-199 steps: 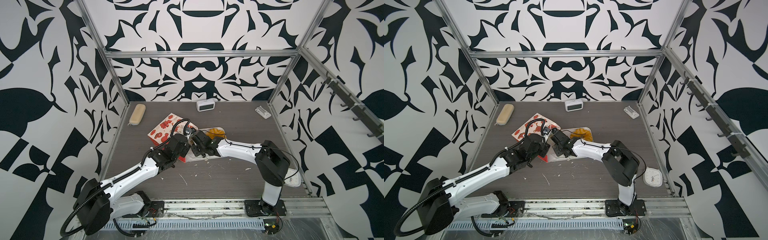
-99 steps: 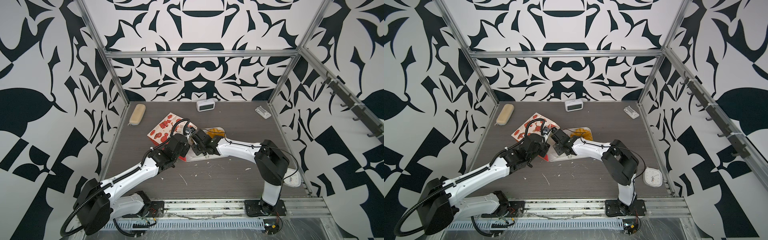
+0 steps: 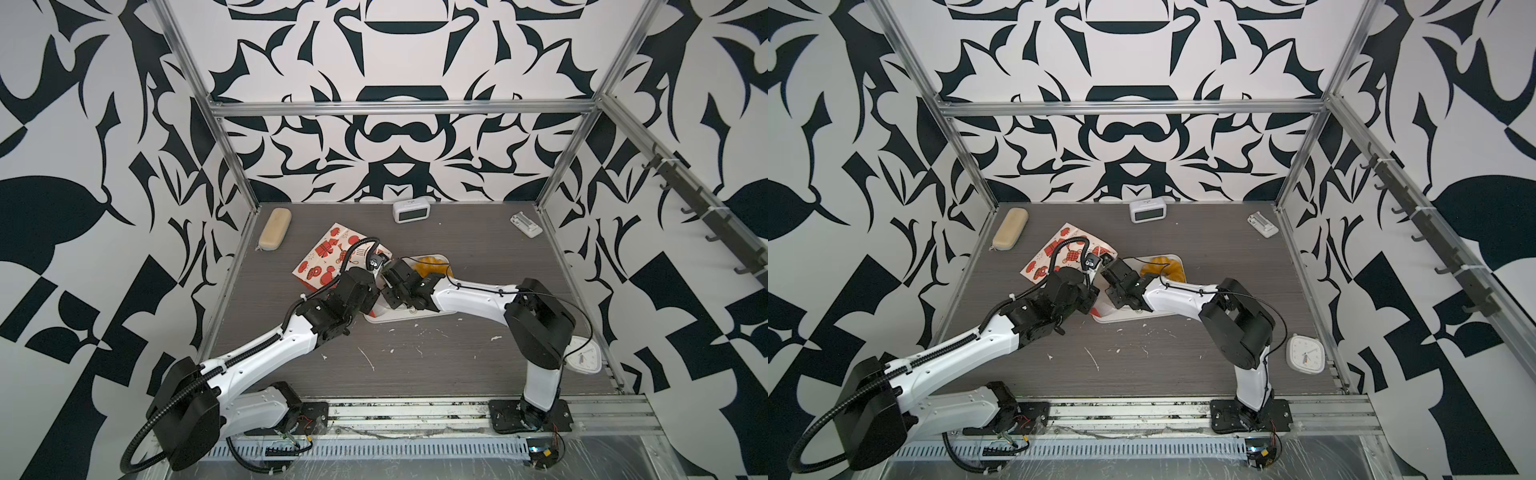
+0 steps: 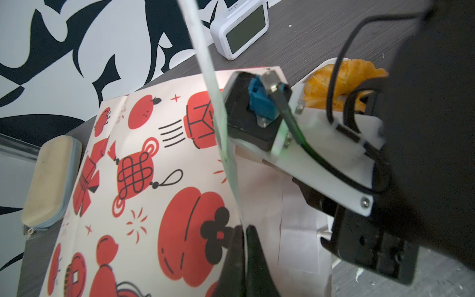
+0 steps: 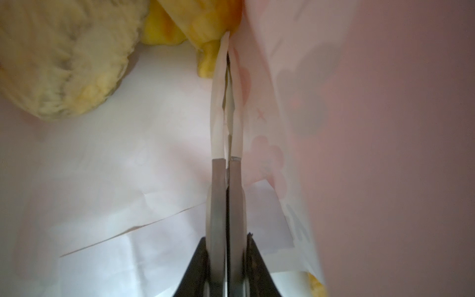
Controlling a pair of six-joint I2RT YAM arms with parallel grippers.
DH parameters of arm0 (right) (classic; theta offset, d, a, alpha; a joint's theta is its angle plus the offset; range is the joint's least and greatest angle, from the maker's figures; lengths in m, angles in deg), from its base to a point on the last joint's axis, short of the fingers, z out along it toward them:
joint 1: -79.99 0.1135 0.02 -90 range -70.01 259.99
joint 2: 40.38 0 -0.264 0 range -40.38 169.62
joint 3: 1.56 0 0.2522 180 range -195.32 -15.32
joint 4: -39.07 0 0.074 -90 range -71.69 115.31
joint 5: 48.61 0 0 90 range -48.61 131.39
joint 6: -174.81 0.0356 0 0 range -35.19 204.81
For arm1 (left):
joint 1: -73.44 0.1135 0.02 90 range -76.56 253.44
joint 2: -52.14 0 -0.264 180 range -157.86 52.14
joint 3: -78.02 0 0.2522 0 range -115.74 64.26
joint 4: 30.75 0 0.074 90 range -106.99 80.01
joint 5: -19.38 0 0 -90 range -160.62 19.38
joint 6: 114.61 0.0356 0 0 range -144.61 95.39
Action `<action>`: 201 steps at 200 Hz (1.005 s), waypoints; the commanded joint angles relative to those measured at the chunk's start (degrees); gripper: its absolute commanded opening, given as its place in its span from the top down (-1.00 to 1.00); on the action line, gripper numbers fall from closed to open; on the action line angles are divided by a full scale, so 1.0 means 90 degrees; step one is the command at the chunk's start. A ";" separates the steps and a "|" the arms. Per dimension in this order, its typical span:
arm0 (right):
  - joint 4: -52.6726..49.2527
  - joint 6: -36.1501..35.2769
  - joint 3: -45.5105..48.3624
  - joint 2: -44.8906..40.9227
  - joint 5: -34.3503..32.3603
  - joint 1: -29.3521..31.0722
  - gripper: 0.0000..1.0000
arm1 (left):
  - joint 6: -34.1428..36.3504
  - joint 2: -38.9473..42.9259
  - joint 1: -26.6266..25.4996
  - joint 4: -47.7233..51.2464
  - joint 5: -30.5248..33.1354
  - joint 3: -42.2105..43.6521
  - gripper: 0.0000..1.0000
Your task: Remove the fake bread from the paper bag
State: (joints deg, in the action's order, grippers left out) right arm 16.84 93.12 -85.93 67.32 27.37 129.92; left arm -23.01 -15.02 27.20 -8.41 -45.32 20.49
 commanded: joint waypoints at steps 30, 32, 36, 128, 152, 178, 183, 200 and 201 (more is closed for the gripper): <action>0.0721 0.0673 0.0383 -0.0785 -0.0576 -0.0284 0.88 | -0.0138 0.0091 -0.0119 0.0502 -0.0267 -0.0007 1.00; 0.0718 0.0686 0.0401 -0.0809 -0.0565 -0.0284 0.88 | -0.0132 0.0084 -0.0117 0.0502 -0.0261 -0.0009 1.00; 0.0709 0.0721 0.0438 -0.0854 -0.0543 -0.0284 0.88 | -0.0130 0.0063 -0.0116 0.0502 -0.0251 -0.0020 1.00; 0.0787 0.1066 0.1193 -0.1555 -0.0978 -0.0011 0.90 | -0.0035 0.0212 -0.0123 0.0827 -0.0281 -0.0098 1.00; 0.0819 0.1069 0.1065 -0.1300 -0.0870 -0.0011 0.91 | -0.0117 0.0350 -0.0124 0.0858 -0.0397 -0.0113 1.00; 0.0996 0.1066 0.0858 -0.0962 -0.0830 0.0004 0.92 | -0.0149 0.0370 -0.0123 0.0946 -0.0542 -0.0240 1.00; 0.1013 0.1055 0.0810 -0.0896 -0.0825 0.0007 0.92 | -0.0163 0.0370 -0.0126 0.0956 -0.0575 -0.0259 1.00; 0.1092 0.0983 0.0575 -0.0671 -0.0835 0.0008 0.92 | -0.0199 0.0347 -0.0125 0.0966 -0.0714 -0.0299 1.00; 0.1100 0.0982 0.0558 -0.0655 -0.0830 0.0008 0.92 | -0.0199 0.0350 -0.0125 0.0968 -0.0717 -0.0296 1.00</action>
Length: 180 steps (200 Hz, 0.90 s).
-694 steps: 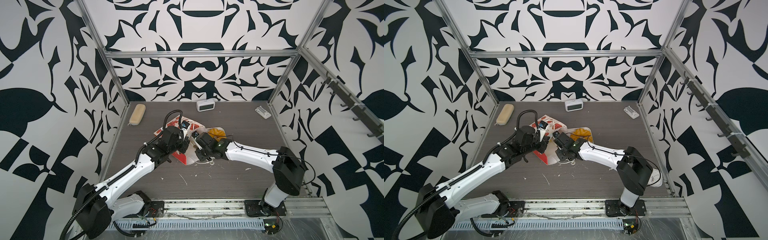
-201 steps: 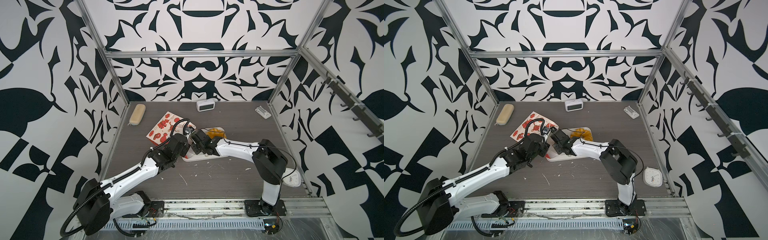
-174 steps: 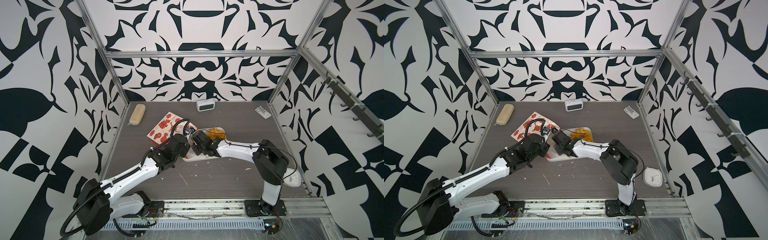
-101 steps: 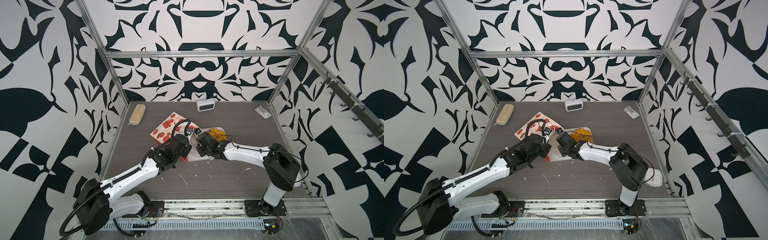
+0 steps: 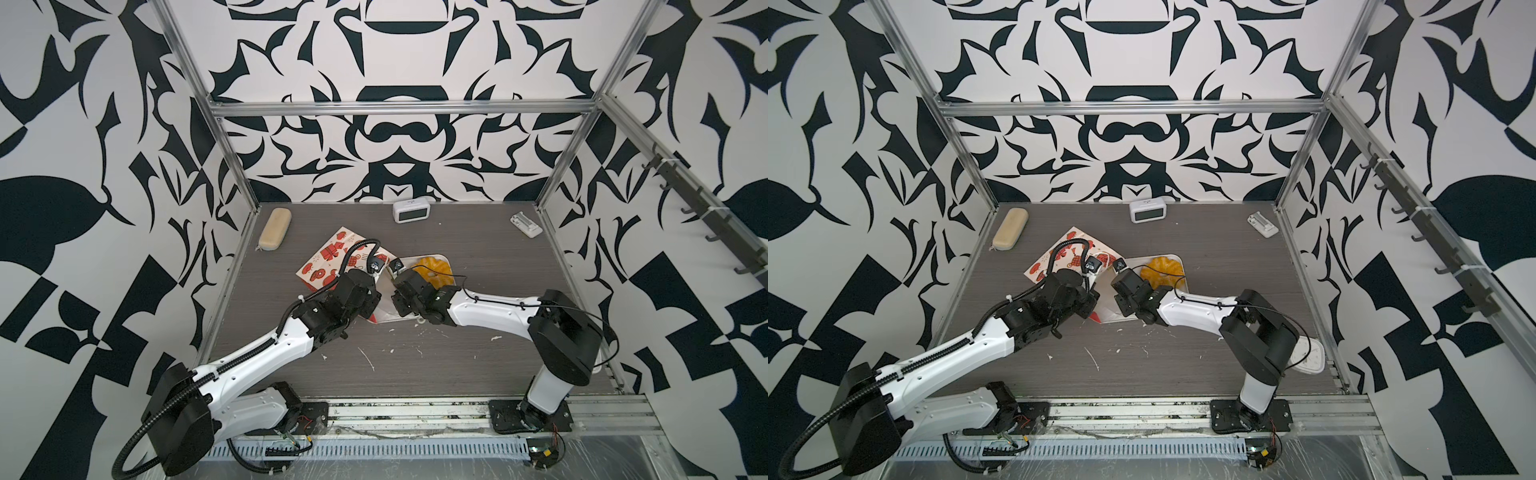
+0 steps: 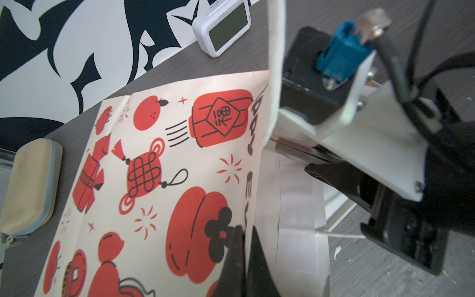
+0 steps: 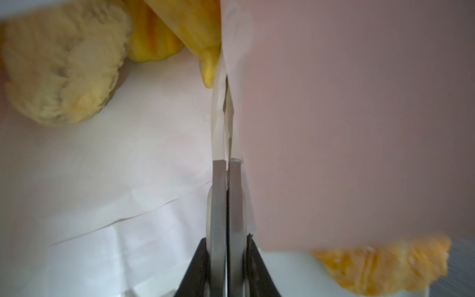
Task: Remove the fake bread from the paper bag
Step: 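Keep dragging the bag back with the left gripper while right tongs grip croissant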
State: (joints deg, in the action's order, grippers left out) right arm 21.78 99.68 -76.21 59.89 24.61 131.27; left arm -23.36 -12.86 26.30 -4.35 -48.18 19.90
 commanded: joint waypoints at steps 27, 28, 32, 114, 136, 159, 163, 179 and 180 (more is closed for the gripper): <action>0.0700 0.0095 -0.0813 0.0484 -0.0617 -0.0138 0.92 | -0.0179 0.0041 -0.0027 0.0557 -0.0527 -0.0265 1.00; 0.0702 0.0090 -0.0818 0.0492 -0.0622 -0.0135 0.92 | -0.0179 0.0042 -0.0027 0.0562 -0.0529 -0.0266 1.00; 0.0707 0.0071 -0.0848 0.0521 -0.0644 -0.0138 0.93 | -0.0179 0.0034 -0.0027 0.0563 -0.0538 -0.0272 1.00; 0.0580 -0.0158 -0.0898 0.0564 -0.0416 -0.0082 0.94 | 0.0520 -0.0163 -0.0017 0.1125 -0.0194 -0.0691 1.00; 0.0540 0.0031 -0.0752 0.0464 -0.0451 0.0057 0.94 | 0.0864 -0.0425 -0.0017 0.1058 -0.0022 -0.0798 1.00; 0.0505 0.0316 -0.0578 0.0359 -0.0610 0.0254 0.95 | 0.1271 -0.0732 -0.0017 0.0791 0.0127 -0.0853 1.00; 0.0500 0.0372 -0.0554 0.0335 -0.0636 0.0285 0.95 | 0.1353 -0.0790 -0.0008 0.0732 0.0151 -0.0853 1.00; 0.0452 0.0632 -0.0430 0.0236 -0.0776 0.0405 0.95 | 0.1651 -0.1083 0.0011 0.0532 0.0219 -0.0853 1.00; 0.0447 0.0647 -0.0426 0.0231 -0.0784 0.0405 0.95 | 0.1674 -0.1096 0.0012 0.0520 0.0221 -0.0853 1.00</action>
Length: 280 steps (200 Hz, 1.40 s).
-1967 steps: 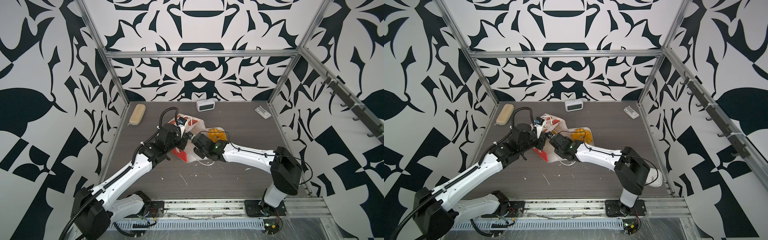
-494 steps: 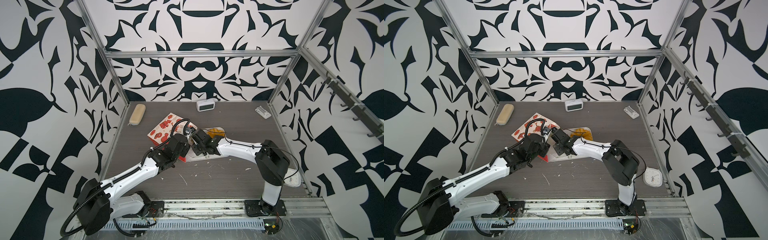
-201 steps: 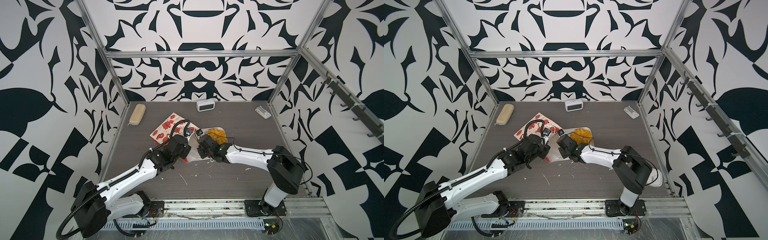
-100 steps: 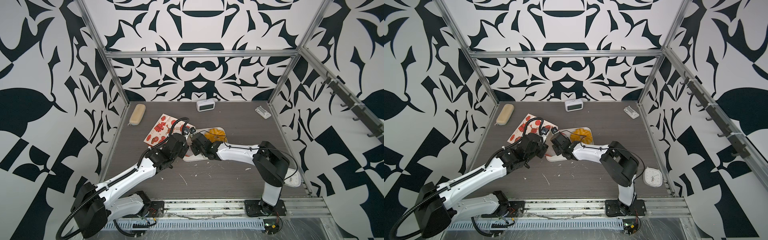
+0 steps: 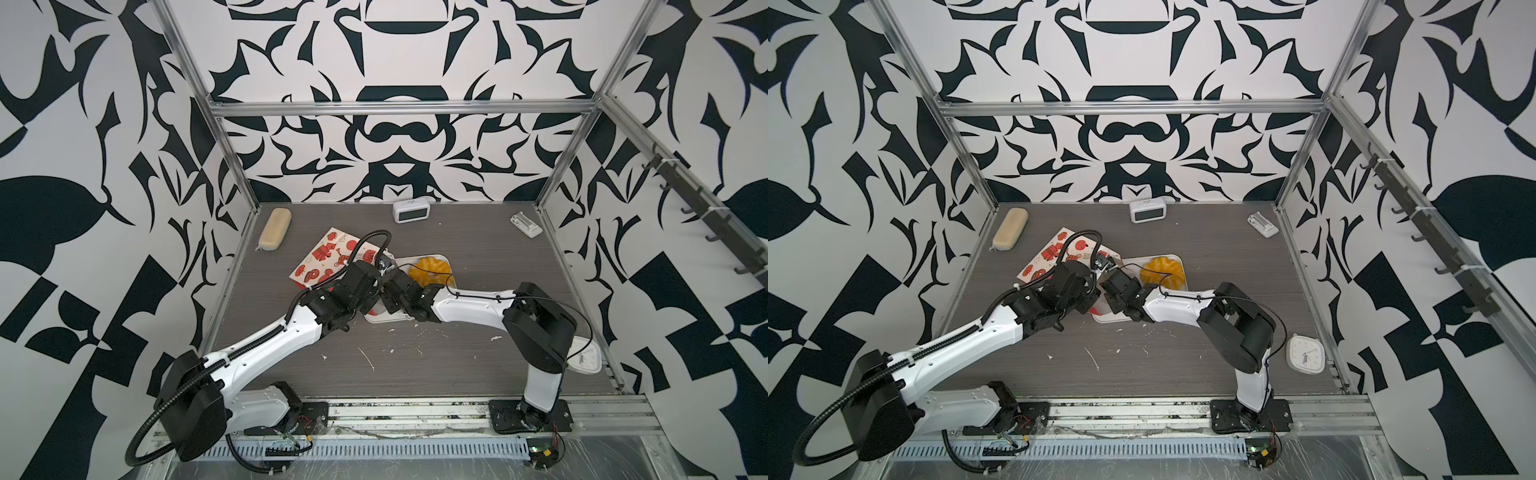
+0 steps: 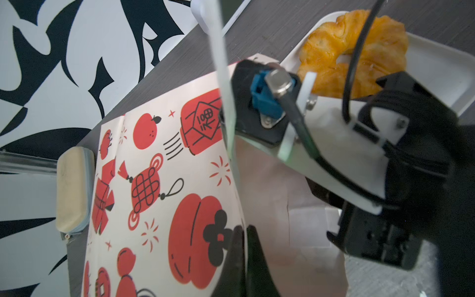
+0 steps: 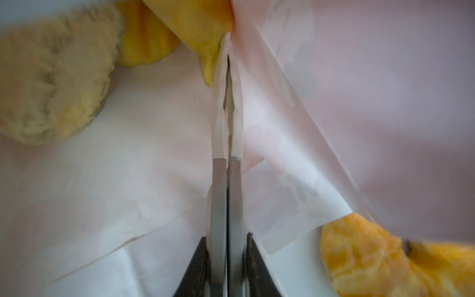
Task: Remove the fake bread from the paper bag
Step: 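Keep dragging the bag back with the left gripper while right tongs grip croissant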
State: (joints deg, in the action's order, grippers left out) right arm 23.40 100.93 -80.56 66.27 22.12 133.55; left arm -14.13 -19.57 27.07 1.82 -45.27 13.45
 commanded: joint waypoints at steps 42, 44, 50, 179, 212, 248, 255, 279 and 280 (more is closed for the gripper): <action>0.0202 0.1207 0.0363 -0.0671 -0.0876 0.0442 0.98 | 0.1176 -0.0257 -0.0053 -0.0859 -0.0158 0.0254 1.00; 0.0220 0.1227 0.0380 -0.0676 -0.0877 0.0452 0.98 | 0.1186 -0.0227 -0.0053 -0.0898 -0.0159 0.0293 1.00; 0.0288 0.1294 0.0439 -0.0685 -0.0871 0.0483 0.98 | 0.1195 -0.0198 -0.0053 -0.1000 -0.0165 0.0395 1.00; 0.1272 0.0433 0.0023 0.0021 -0.1198 0.0355 0.99 | 0.1015 0.1078 -0.0053 -0.1084 -0.0147 0.1221 1.00; 0.1332 0.0330 0.0129 -0.0122 -0.1021 0.0199 1.00 | 0.1014 0.1075 -0.0058 -0.1094 -0.0140 0.1269 1.00; 0.1345 0.0355 0.0421 -0.0560 -0.0796 -0.0062 1.00 | 0.1023 0.1084 -0.0053 -0.1069 -0.0141 0.1302 1.00; 0.1287 0.0389 0.0446 -0.0629 -0.0691 -0.0130 1.00 | 0.1028 0.1085 -0.0053 -0.1073 -0.0143 0.1310 1.00; 0.1207 0.0520 0.0549 -0.0809 -0.0121 -0.0371 1.00 | 0.1049 0.1034 -0.0053 -0.1079 -0.0117 0.1317 1.00; 0.1198 0.0522 0.0549 -0.0812 -0.0089 -0.0378 1.00 | 0.1051 0.1029 -0.0053 -0.1081 -0.0119 0.1313 1.00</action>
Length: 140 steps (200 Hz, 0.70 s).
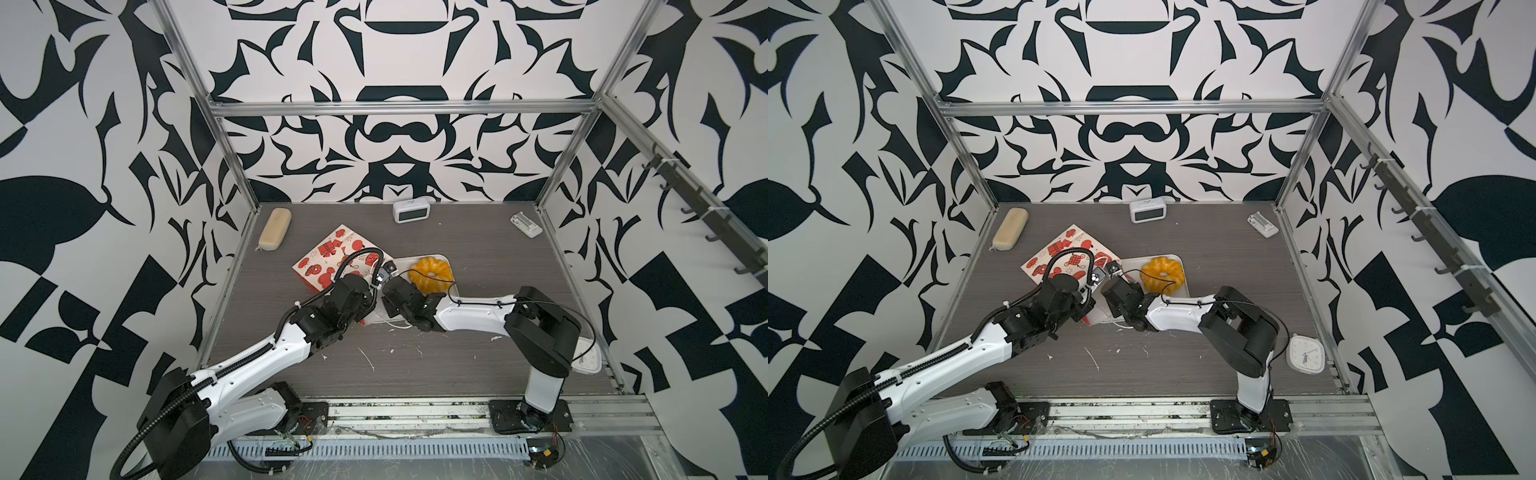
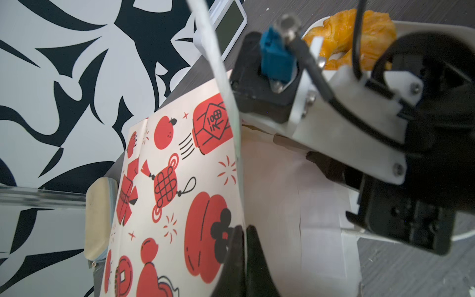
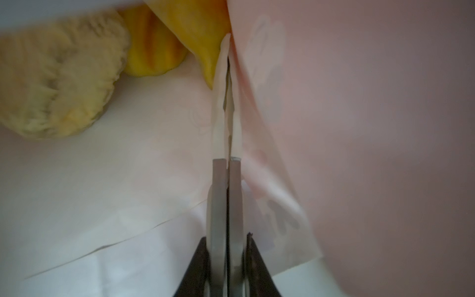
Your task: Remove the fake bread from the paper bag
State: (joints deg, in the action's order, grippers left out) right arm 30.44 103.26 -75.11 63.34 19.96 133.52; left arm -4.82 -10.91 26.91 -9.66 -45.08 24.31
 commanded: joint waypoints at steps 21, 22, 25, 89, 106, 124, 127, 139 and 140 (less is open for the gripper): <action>0.0209 0.0321 -0.0092 -0.0574 0.0634 -0.0470 1.00 | 0.0021 0.0014 -0.0036 0.0154 -0.0108 0.0108 1.00; 0.0196 0.0331 -0.0098 -0.0581 0.0658 -0.0470 1.00 | 0.0024 0.0014 -0.0036 0.0153 -0.0106 0.0110 1.00; 0.0168 0.0337 -0.0104 -0.0591 0.0734 -0.0474 1.00 | 0.0020 0.0008 -0.0037 0.0152 -0.0118 0.0109 1.00; -0.1252 0.0486 -0.0378 -0.1084 0.2358 -0.0756 1.00 | 0.0038 -0.0063 -0.0036 0.0103 0.0001 0.0127 1.00; -0.1560 0.0538 -0.0314 -0.1330 0.2738 -0.0877 1.00 | 0.0044 -0.0078 -0.0036 0.0077 0.0006 0.0134 1.00; -0.1744 0.0551 -0.0205 -0.1623 0.2869 -0.0936 1.00 | 0.0046 -0.0141 -0.0036 0.0047 -0.0002 0.0127 1.00; -0.1791 0.0553 -0.0198 -0.1677 0.2869 -0.0939 1.00 | 0.0043 -0.0144 -0.0036 0.0038 0.0001 0.0130 1.00; -0.1931 0.0542 -0.0160 -0.1872 0.2869 -0.0957 1.00 | 0.0035 -0.0196 -0.0036 0.0015 0.0003 0.0121 1.00; -0.1939 0.0539 -0.0157 -0.1889 0.2865 -0.0958 1.00 | 0.0036 -0.0199 -0.0036 0.0011 -0.0001 0.0116 1.00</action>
State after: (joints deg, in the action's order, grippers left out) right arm 14.07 106.80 -75.33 51.78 44.26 125.66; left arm -4.67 -11.65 26.80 -10.66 -44.90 24.45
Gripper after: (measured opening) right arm 0.232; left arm 0.052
